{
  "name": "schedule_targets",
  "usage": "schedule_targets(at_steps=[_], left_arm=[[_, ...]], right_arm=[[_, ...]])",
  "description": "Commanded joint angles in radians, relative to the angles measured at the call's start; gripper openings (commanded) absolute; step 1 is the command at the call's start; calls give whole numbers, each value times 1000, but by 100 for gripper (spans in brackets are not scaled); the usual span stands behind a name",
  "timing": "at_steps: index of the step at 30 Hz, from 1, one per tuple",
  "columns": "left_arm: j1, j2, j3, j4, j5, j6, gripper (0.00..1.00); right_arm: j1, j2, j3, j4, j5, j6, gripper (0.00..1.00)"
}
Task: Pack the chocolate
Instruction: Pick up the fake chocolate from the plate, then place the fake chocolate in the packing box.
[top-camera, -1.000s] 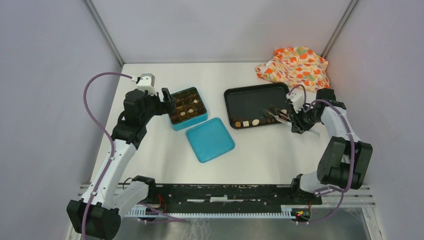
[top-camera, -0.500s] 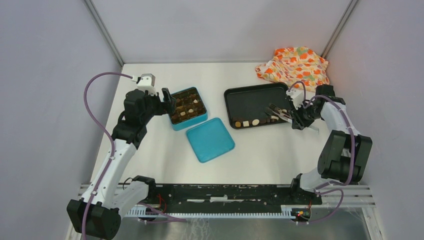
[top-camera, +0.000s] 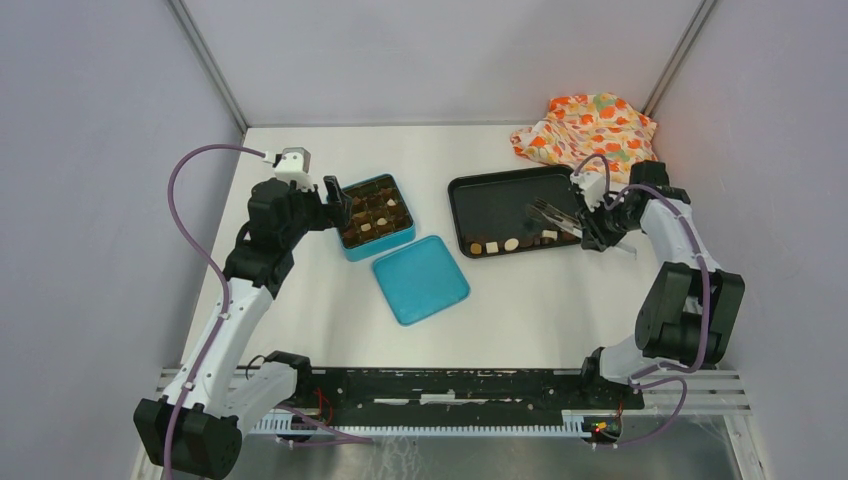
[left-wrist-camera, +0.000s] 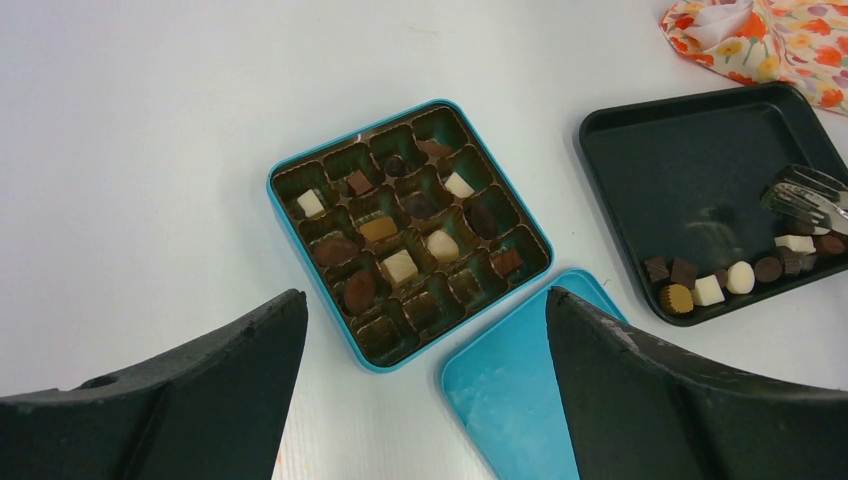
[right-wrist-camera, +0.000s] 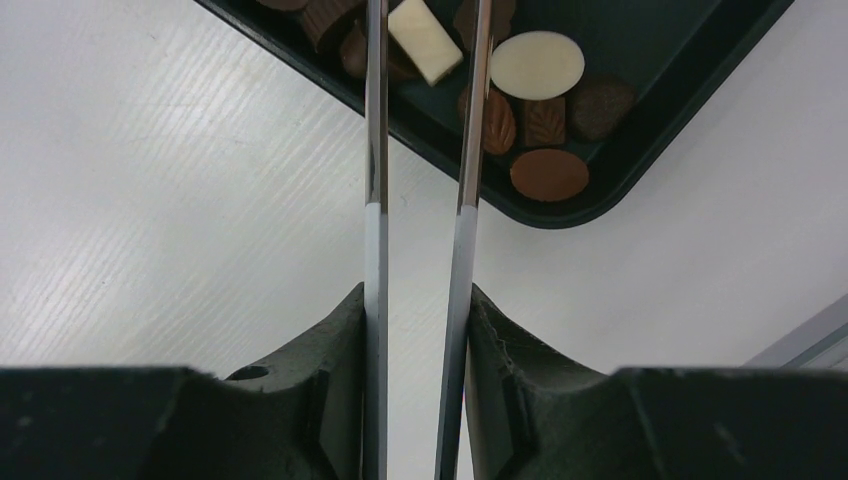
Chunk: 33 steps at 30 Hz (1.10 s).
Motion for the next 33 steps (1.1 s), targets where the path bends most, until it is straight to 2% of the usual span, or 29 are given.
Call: schedule_targets(at_steps=[1,5,15,25,33], left_arm=[[-5,-3,-4,25,-2,56,94],[-5,-4,-4,25,-5,56,94],[-5,2,-5,24,-17,59,94],[-5,4,-5,23,-25,62,94],[-6,4,-5,21,-25,64,94]], right_arm=[[41,-52,77,-2,-66,8,15],[109,-64,112,-5,-98,28,15],[393,-28,229,13,-173,92,15],[639,124,399,7,-152,145,16],[759,266,522,-4,-102,182,16]])
